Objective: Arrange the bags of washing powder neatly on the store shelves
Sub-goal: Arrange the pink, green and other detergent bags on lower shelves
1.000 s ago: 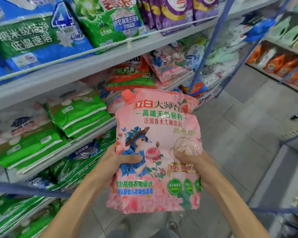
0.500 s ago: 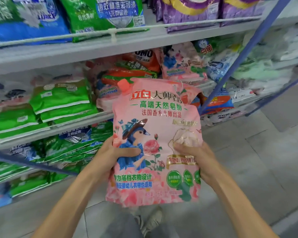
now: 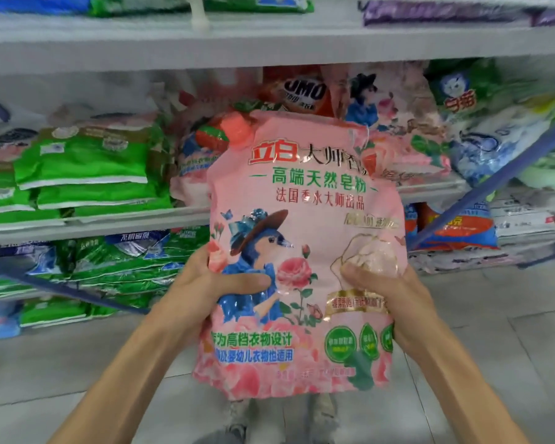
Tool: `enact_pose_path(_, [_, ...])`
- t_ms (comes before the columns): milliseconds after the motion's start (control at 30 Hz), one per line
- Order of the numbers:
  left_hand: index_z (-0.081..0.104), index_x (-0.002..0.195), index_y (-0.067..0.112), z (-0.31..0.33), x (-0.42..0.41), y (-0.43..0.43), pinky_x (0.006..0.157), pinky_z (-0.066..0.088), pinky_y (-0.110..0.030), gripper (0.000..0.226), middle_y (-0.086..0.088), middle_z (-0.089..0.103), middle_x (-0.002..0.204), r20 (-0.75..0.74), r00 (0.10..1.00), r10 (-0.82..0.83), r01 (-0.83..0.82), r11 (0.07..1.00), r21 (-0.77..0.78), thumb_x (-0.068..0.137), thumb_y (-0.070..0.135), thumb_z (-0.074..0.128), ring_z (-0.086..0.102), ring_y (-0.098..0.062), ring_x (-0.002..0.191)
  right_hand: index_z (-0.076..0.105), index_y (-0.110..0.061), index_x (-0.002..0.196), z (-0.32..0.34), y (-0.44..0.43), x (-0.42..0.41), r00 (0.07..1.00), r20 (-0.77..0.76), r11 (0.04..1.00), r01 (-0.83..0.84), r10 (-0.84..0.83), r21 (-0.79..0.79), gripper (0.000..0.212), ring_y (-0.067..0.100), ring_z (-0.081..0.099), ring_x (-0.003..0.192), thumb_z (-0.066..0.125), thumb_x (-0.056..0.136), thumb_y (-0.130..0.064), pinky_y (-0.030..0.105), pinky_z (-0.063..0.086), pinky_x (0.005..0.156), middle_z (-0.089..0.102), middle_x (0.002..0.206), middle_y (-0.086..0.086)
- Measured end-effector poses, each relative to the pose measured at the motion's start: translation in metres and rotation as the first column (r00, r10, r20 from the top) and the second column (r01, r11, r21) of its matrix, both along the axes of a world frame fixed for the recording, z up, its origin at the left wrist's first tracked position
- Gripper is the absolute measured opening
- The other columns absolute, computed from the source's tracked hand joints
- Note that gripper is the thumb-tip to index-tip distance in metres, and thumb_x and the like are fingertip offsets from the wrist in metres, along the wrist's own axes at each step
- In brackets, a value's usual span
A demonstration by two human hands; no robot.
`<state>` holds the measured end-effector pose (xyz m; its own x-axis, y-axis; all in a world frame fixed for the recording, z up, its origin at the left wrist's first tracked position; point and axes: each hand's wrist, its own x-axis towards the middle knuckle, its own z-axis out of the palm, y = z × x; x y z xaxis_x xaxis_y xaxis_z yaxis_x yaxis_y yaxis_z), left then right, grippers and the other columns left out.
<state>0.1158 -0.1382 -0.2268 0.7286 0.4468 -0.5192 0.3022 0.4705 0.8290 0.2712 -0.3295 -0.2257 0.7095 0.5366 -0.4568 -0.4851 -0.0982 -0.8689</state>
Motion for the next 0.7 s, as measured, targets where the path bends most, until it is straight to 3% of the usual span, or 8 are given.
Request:
enact_pose_path(100, [0.067, 0.113, 0.011, -0.014, 0.025, -0.008, 0.092, 0.054, -0.058, 0.064, -0.017, 0.077, 0.107, 0.013, 0.998, 0.06, -0.061, 0.998, 0.03, 0.052, 0.0, 0.085, 0.075, -0.041, 0.093, 0.08, -0.022, 0.079, -0.014, -0.004, 0.032, 0.999, 0.026, 1.0, -0.027, 0.027, 0.006, 0.027, 0.021, 0.078, 0.073, 0.08, 0.057, -0.007, 0.033, 0.06, 0.064, 0.08, 0.082, 0.005])
enact_pose_path(200, [0.075, 0.101, 0.018, -0.026, 0.05, -0.019, 0.093, 0.053, -0.058, 0.059, -0.017, 0.076, 0.107, 0.058, 0.995, 0.077, -0.082, 0.993, 0.082, 0.046, 0.006, 0.09, 0.074, -0.042, 0.095, 0.081, -0.029, 0.083, -0.033, -0.011, 0.064, 0.995, 0.066, 0.997, -0.073, 0.071, 0.023, 0.038, 0.028, 0.078, 0.082, 0.087, 0.052, -0.007, 0.038, 0.064, 0.072, 0.08, 0.09, 0.009])
enact_pose_path(267, [0.078, 0.094, 0.021, -0.035, 0.061, -0.024, 0.085, 0.058, -0.053, 0.062, -0.018, 0.077, 0.104, 0.102, 0.987, 0.123, -0.133, 0.986, 0.103, 0.035, 0.012, 0.092, 0.075, -0.04, 0.091, 0.08, -0.025, 0.089, -0.043, -0.013, 0.084, 0.991, 0.084, 0.994, -0.104, 0.101, 0.028, 0.048, 0.036, 0.077, 0.088, 0.095, 0.047, -0.007, 0.048, 0.061, 0.083, 0.079, 0.096, 0.014])
enact_pose_path(333, [0.08, 0.094, 0.019, -0.043, 0.07, -0.029, 0.07, 0.062, -0.041, 0.071, -0.018, 0.077, 0.1, 0.183, 0.973, 0.142, -0.165, 0.979, 0.121, 0.024, 0.016, 0.096, 0.076, -0.036, 0.087, 0.081, -0.024, 0.088, -0.053, -0.015, 0.1, 0.983, 0.121, 0.988, -0.142, 0.135, 0.053, 0.049, 0.039, 0.076, 0.088, 0.098, 0.046, -0.009, 0.047, 0.063, 0.077, 0.079, 0.095, 0.017])
enact_pose_path(400, [0.081, 0.094, 0.019, -0.045, 0.081, -0.033, 0.064, 0.061, -0.032, 0.067, -0.019, 0.078, 0.099, 0.254, 0.956, 0.146, -0.182, 0.975, 0.126, 0.03, 0.011, 0.097, 0.077, -0.035, 0.086, 0.081, -0.023, 0.091, -0.059, -0.014, 0.112, 0.978, 0.141, 0.982, -0.166, 0.152, 0.088, 0.053, 0.037, 0.077, 0.087, 0.096, 0.041, -0.019, 0.041, 0.064, 0.07, 0.079, 0.095, 0.017])
enact_pose_path(467, [0.083, 0.09, 0.02, -0.047, 0.091, -0.035, 0.058, 0.06, -0.03, 0.049, -0.018, 0.078, 0.092, 0.29, 0.936, 0.2, -0.243, 0.962, 0.12, 0.047, -0.004, 0.082, 0.078, -0.032, 0.078, 0.08, -0.024, 0.094, -0.063, -0.011, 0.121, 0.972, 0.157, 0.975, -0.194, 0.175, 0.111, 0.055, 0.036, 0.077, 0.087, 0.094, 0.041, -0.021, 0.042, 0.064, 0.071, 0.079, 0.096, 0.016])
enact_pose_path(567, [0.082, 0.093, 0.015, -0.048, 0.101, -0.033, 0.056, 0.061, -0.033, 0.059, -0.019, 0.078, 0.089, 0.288, 0.939, 0.188, -0.243, 0.955, 0.168, 0.037, -0.004, 0.081, 0.077, -0.034, 0.075, 0.081, -0.022, 0.094, -0.06, -0.005, 0.133, 0.957, 0.19, 0.958, -0.249, 0.22, 0.14, 0.041, 0.036, 0.077, 0.088, 0.089, 0.054, -0.012, 0.043, 0.064, 0.074, 0.079, 0.096, 0.016])
enact_pose_path(700, [0.081, 0.091, 0.011, -0.029, 0.123, -0.017, 0.055, 0.061, -0.044, 0.067, -0.021, 0.077, 0.086, 0.314, 0.939, 0.138, -0.216, 0.95, 0.226, 0.026, 0.014, 0.096, 0.076, -0.038, 0.068, 0.082, -0.019, 0.089, -0.029, 0.003, 0.154, 0.936, 0.281, 0.946, -0.268, 0.211, 0.184, 0.046, 0.034, 0.078, 0.081, 0.09, 0.048, 0.001, 0.045, 0.065, 0.073, 0.079, 0.091, 0.015])
